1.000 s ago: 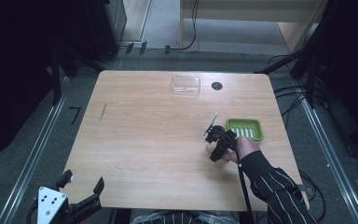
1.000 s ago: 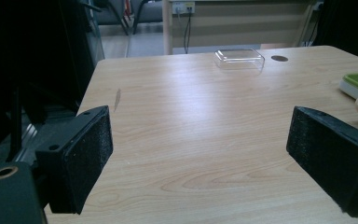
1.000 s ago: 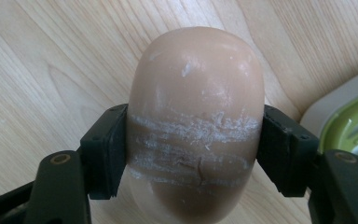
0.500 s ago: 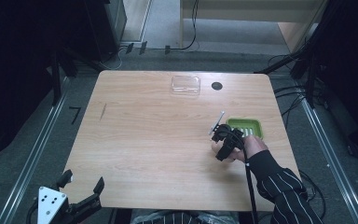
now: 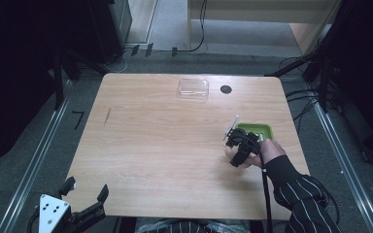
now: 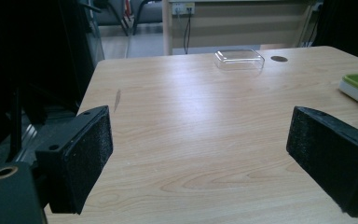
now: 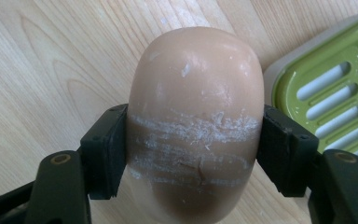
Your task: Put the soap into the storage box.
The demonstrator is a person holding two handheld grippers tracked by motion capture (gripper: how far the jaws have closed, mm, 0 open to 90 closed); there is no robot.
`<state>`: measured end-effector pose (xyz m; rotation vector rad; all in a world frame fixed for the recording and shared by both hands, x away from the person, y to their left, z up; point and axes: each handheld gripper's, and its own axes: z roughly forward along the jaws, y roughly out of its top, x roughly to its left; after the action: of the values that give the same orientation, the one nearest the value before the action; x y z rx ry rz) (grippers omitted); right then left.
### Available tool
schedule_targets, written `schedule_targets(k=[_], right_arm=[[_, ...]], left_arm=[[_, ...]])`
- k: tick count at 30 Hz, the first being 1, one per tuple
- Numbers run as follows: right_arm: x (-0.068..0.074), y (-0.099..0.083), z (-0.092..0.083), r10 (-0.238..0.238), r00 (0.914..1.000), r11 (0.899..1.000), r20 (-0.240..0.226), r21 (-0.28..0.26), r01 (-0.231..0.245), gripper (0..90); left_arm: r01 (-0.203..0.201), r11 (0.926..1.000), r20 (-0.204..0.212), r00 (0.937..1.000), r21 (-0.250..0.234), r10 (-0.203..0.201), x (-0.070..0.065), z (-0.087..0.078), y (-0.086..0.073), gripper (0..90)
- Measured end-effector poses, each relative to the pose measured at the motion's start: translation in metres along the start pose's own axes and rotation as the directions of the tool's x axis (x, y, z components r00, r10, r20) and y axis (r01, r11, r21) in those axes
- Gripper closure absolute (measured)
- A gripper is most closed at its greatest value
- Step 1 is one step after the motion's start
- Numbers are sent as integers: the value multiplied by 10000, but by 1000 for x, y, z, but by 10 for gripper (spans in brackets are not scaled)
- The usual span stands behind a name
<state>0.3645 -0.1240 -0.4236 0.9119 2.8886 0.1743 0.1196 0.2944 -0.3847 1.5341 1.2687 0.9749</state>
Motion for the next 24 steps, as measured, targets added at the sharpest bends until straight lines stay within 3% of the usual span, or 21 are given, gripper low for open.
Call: schedule_targets(k=[24], right_arm=[[-18, -11, -11, -100, 9999, 9999, 62, -136, 101, 332]], left_arm=[[-31, 10000, -28, 10000, 34, 31, 0, 0, 0, 72]])
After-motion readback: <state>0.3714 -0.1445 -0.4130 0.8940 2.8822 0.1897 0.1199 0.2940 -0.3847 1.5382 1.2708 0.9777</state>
